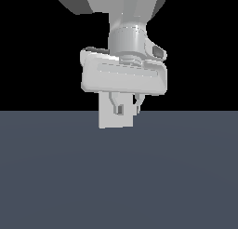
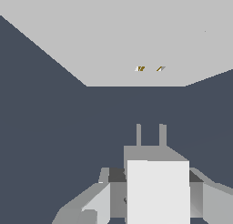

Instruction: Plug the charger into the wall socket.

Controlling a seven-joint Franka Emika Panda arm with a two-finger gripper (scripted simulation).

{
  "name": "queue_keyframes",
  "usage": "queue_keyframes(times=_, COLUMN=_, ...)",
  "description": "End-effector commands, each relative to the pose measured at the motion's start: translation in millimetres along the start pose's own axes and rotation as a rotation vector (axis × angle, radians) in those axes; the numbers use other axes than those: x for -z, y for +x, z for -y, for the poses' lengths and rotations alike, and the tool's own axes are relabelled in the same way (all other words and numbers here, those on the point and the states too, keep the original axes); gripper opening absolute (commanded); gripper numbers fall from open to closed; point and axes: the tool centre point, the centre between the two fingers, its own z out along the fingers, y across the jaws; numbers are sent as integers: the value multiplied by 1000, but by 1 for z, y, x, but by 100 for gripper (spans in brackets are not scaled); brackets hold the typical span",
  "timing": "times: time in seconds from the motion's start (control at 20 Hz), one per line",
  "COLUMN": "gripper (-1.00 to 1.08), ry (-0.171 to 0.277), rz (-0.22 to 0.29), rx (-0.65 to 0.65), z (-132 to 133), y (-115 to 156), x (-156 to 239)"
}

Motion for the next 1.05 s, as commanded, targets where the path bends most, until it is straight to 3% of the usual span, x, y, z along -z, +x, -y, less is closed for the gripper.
queue_keyframes(times=0.0, gripper=-100, ry=0, rz=0, rx=0, z=0, y=2, x=0)
queue_keyframes(times=0.65, gripper=-100, ry=0, rz=0, rx=1, z=1, y=43, x=-1)
queue_keyframes(times=1.0, gripper=-100, ry=0, rz=0, rx=1, z=0, y=49, x=-1)
